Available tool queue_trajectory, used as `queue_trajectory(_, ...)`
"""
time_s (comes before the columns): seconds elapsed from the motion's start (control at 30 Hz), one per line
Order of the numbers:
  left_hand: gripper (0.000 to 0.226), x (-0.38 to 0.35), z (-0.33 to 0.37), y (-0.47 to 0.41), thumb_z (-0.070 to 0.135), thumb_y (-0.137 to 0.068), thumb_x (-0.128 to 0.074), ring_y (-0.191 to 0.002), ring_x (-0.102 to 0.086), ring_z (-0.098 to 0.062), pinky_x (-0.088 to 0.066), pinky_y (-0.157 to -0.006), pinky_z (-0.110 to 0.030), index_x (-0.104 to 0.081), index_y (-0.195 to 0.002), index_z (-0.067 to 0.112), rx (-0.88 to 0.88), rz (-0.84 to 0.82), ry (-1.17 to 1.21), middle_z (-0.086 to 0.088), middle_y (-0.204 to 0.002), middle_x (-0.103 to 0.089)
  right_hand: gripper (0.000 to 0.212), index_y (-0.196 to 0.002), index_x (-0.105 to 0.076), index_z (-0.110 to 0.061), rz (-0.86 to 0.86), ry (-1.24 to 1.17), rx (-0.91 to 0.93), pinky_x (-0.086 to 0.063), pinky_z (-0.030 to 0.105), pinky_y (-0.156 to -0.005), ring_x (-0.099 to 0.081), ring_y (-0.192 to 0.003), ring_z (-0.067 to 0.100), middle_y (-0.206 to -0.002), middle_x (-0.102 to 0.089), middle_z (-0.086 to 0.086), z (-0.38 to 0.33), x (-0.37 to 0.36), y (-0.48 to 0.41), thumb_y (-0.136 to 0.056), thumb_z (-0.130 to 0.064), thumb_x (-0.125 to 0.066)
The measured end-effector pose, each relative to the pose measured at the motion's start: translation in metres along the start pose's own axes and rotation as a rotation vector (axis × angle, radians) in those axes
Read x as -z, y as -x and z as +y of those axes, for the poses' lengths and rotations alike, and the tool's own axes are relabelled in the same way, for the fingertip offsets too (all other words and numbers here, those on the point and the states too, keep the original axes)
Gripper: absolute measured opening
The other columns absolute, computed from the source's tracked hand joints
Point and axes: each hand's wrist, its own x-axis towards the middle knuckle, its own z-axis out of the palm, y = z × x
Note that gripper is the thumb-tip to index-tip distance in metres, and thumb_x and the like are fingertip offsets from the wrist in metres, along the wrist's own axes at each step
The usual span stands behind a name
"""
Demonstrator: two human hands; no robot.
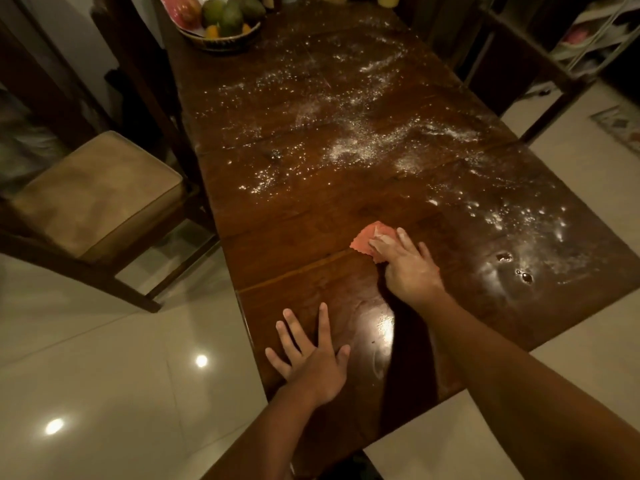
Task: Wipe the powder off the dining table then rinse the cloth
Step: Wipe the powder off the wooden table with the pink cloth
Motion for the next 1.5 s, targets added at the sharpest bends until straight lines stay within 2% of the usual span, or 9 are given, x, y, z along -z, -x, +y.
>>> queue_trajectory(0.2, 0.08, 0.038, -0.017, -0.02, 0.068, -0.09, -0.046, -0.149, 0.021, -0.033, 0.016, -0.112, -0.063, -0.001, -0.152, 0.043, -0.195, 0.195, -0.107, -0.011, -0.161, 0.028, 0.064, -0.156, -0.023, -0.035, 0.075, -0.073, -0.256, -0.003, 0.059, -0.123, 0.006, -0.155, 0.026, -0.167, -0.014, -0.012, 0.028, 0.007, -0.016, -0.097, -0.021, -0.04)
queue_trajectory(0.33, 0.065, 0.1, 0.004, -0.07, 0.05, -0.095, -0.053, -0.152, 0.005, -0.032, 0.007, -0.118, -0.062, -0.017, -0.149, 0.04, -0.243, 0.308, -0.062, -0.011, -0.165, 0.006, 0.067, -0.154, -0.029, -0.038, 0.002, -0.036, 0.139, -0.003, 0.054, -0.124, 0.003, -0.155, 0.021, -0.165, -0.02, -0.015, -0.004, -0.01, -0.003, -0.091, -0.017, -0.038)
queue_trajectory(0.43, 0.07, 0.148, 0.02, -0.11, 0.049, -0.097, -0.051, -0.152, 0.007, -0.031, 0.006, -0.118, -0.061, -0.011, -0.153, 0.038, -0.287, 0.24, -0.173, -0.009, -0.165, 0.009, 0.066, -0.154, -0.023, -0.046, -0.057, 0.02, 0.239, 0.0, 0.052, -0.124, 0.004, -0.155, 0.015, -0.164, -0.014, -0.023, 0.013, -0.005, -0.005, -0.095, -0.021, -0.039)
queue_trajectory(0.63, 0.077, 0.17, 0.011, -0.151, 0.066, -0.098, -0.032, -0.148, 0.027, -0.026, 0.012, -0.116, -0.06, 0.023, -0.149, 0.049, -0.336, -0.032, -0.483, 0.002, -0.156, 0.041, 0.063, -0.157, -0.016, -0.038, 0.13, -0.101, -0.288, 0.0, 0.059, -0.121, 0.007, -0.155, 0.025, -0.168, -0.008, -0.013, 0.023, -0.006, -0.032, -0.096, -0.04, -0.032)
queue_trajectory(0.8, 0.076, 0.167, 0.007, -0.156, 0.072, -0.095, -0.027, -0.146, 0.032, -0.023, 0.015, -0.115, -0.06, 0.028, -0.144, 0.053, -0.351, -0.041, -0.479, 0.006, -0.152, 0.046, 0.06, -0.155, -0.024, -0.043, 0.117, 0.068, 0.161, -0.01, 0.057, -0.121, -0.008, -0.155, 0.019, -0.164, -0.024, -0.015, 0.041, -0.011, -0.032, -0.095, -0.041, -0.029)
queue_trajectory(1.03, 0.078, 0.167, 0.006, -0.159, 0.071, -0.095, -0.028, -0.144, 0.036, -0.022, 0.017, -0.113, -0.06, 0.031, -0.142, 0.054, -0.355, -0.068, -0.472, 0.008, -0.148, 0.051, 0.062, -0.158, -0.018, -0.031, 0.274, -0.176, -0.653, -0.004, 0.062, -0.121, 0.004, -0.155, 0.031, -0.168, -0.012, -0.005, 0.061, 0.012, -0.087, -0.099, -0.033, -0.034)
queue_trajectory(1.27, 0.078, 0.174, 0.01, -0.157, 0.07, -0.096, -0.024, -0.142, 0.039, -0.024, 0.016, -0.112, -0.063, 0.034, -0.142, 0.05, -0.361, -0.169, -0.484, 0.003, -0.147, 0.053, 0.061, -0.152, -0.03, -0.045, 0.056, -0.105, 0.154, -0.005, 0.048, -0.124, -0.008, -0.154, 0.013, -0.162, -0.026, -0.018, 0.033, 0.01, -0.089, -0.092, -0.038, -0.027)
queue_trajectory(1.43, 0.076, 0.176, 0.009, -0.156, 0.069, -0.097, -0.019, -0.139, 0.043, -0.026, 0.019, -0.11, -0.065, 0.037, -0.143, 0.044, -0.419, -0.181, -0.499, -0.001, -0.144, 0.056, 0.06, -0.155, -0.025, -0.04, 0.281, -0.24, -0.646, 0.0, 0.058, -0.122, -0.001, -0.155, 0.022, -0.166, -0.018, -0.016, 0.013, 0.008, -0.092, -0.099, -0.029, -0.041)
queue_trajectory(1.5, 0.076, 0.177, 0.008, -0.157, 0.068, -0.097, -0.019, -0.14, 0.042, -0.027, 0.019, -0.11, -0.065, 0.036, -0.144, 0.043, -0.431, -0.191, -0.498, -0.002, -0.145, 0.055, 0.063, -0.157, -0.024, -0.039, 0.304, -0.232, -0.553, -0.004, 0.057, -0.123, -0.003, -0.155, 0.026, -0.166, -0.018, -0.013, -0.032, 0.003, -0.1, -0.098, -0.026, -0.042)
